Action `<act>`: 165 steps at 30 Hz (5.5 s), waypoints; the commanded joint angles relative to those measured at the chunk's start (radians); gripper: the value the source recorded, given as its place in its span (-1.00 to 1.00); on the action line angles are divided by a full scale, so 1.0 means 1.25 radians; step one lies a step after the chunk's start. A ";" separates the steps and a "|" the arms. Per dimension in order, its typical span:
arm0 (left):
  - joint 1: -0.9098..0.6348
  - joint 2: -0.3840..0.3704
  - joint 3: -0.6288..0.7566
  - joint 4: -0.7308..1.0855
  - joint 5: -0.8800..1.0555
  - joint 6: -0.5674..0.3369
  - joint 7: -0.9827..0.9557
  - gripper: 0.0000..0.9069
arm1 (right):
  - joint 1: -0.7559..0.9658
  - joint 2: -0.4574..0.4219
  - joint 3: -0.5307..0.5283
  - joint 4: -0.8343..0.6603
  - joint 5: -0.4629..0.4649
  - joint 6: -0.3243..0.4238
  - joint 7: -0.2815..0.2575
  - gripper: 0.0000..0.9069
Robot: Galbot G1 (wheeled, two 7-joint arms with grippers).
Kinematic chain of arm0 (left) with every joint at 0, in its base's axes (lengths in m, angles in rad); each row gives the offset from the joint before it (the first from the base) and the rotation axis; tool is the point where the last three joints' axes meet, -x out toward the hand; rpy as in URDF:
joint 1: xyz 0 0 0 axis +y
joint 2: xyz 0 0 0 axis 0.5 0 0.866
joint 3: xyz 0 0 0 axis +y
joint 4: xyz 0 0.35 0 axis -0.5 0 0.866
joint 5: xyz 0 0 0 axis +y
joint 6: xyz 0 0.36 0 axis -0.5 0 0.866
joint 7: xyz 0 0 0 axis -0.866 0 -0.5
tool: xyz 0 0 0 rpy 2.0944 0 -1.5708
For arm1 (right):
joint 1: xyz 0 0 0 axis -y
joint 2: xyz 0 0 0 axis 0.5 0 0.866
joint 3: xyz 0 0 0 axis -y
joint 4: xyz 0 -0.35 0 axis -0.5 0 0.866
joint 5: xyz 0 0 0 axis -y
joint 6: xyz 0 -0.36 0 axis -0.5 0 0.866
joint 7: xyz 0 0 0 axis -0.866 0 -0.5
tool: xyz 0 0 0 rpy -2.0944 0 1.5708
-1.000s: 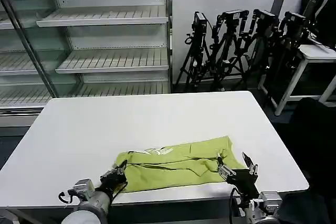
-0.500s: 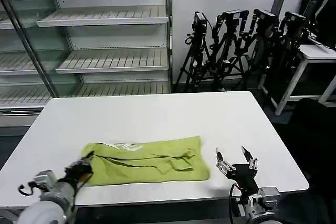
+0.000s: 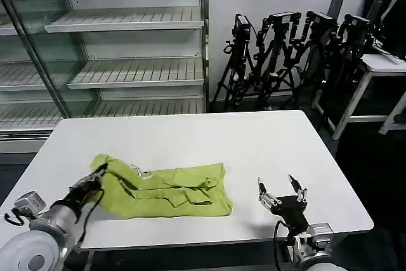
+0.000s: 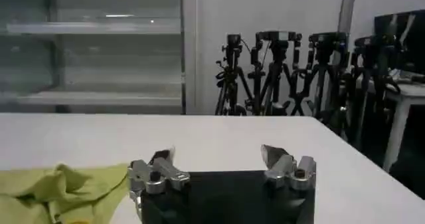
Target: Fold and organize the clothes.
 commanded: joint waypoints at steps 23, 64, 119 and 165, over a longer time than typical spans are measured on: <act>-0.206 -0.274 0.470 0.162 0.073 -0.057 -0.031 -0.33 | 0.030 -0.015 -0.001 -0.026 0.001 0.000 -0.001 1.00; -0.060 -0.143 0.254 0.134 0.367 0.044 -0.030 1.00 | 0.002 -0.002 -0.011 0.008 -0.011 0.006 -0.004 1.00; -0.071 -0.114 0.134 0.135 -0.106 0.047 -0.013 -0.91 | -0.010 0.029 0.006 0.026 -0.020 0.008 -0.004 1.00; -0.370 -0.244 0.559 0.317 0.467 0.055 -0.023 -0.91 | -0.013 0.042 -0.015 0.008 -0.038 0.004 0.000 1.00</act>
